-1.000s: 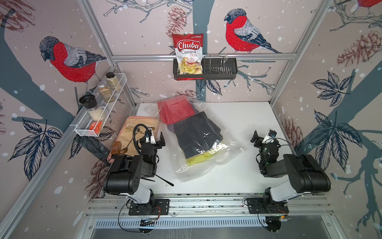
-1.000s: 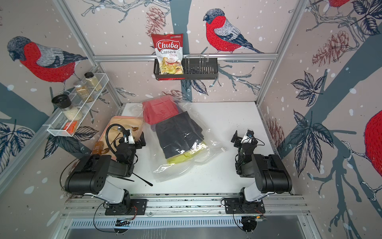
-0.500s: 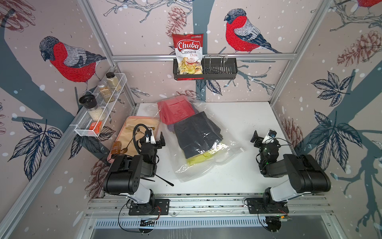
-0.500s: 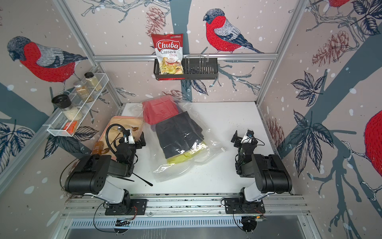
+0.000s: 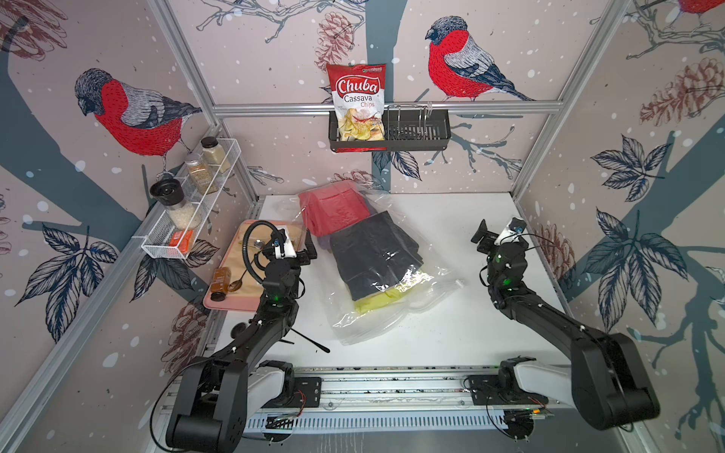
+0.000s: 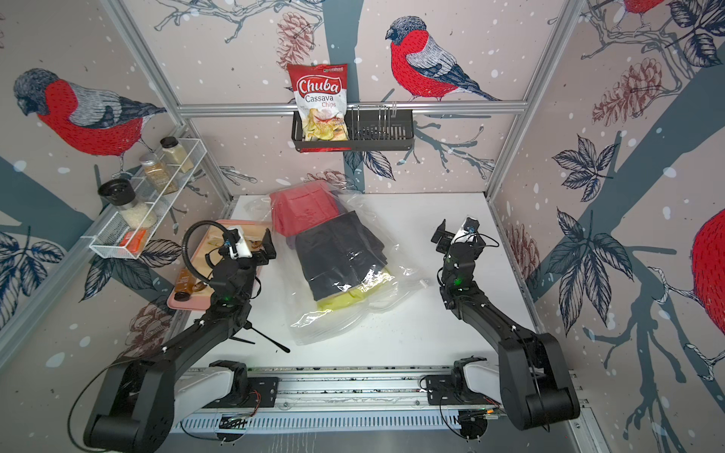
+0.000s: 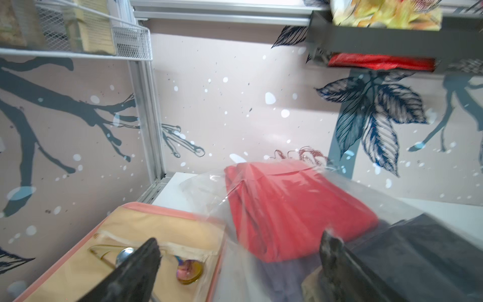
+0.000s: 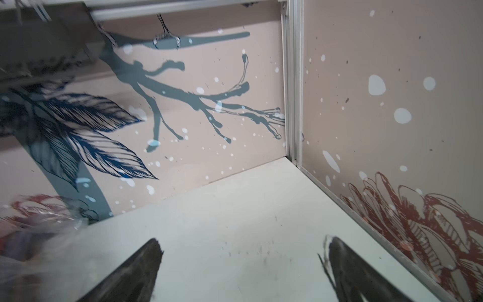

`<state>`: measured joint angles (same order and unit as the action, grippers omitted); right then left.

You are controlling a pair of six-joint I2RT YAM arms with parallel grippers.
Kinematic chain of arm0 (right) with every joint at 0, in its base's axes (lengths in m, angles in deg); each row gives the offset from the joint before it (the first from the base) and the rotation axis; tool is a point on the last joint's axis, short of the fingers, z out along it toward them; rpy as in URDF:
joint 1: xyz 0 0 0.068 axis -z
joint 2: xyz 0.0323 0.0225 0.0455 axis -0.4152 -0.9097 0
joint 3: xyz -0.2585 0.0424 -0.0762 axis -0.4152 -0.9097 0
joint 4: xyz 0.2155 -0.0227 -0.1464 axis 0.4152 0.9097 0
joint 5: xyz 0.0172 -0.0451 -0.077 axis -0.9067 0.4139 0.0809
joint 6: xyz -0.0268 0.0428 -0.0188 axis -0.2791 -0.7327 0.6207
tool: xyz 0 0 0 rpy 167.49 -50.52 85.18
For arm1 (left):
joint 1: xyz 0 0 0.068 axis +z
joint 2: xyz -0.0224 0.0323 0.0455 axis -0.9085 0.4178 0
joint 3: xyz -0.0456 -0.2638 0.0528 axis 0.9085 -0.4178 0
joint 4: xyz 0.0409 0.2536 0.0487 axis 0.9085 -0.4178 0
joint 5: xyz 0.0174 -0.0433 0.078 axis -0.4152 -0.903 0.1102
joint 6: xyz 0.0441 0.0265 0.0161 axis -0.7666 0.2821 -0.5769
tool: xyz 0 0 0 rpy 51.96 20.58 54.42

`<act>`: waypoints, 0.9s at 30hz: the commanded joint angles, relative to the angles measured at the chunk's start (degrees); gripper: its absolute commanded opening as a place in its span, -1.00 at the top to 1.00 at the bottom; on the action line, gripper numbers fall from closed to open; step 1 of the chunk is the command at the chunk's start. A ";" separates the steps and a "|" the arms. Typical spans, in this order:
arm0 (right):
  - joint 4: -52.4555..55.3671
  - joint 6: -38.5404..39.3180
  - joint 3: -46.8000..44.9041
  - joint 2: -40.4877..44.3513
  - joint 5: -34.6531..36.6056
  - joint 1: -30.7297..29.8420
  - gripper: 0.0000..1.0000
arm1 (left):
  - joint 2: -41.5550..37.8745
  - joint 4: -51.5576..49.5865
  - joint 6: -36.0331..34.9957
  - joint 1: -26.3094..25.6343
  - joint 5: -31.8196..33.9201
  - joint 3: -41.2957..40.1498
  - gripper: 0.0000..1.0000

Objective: Take the trousers out of the vacuum bag
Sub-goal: Adjust the vacuum bag at the center of the board.

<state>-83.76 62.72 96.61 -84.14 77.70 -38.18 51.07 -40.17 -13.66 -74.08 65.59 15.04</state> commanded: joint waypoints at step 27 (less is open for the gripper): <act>42.23 -40.35 -11.73 30.03 -34.22 -20.29 -1.00 | 4.08 -48.52 10.19 -10.56 -17.65 29.65 -0.94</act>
<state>-43.59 25.98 85.52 -55.45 45.90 -57.27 55.12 -90.49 -5.03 -84.66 49.59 45.16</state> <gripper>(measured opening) 0.998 0.969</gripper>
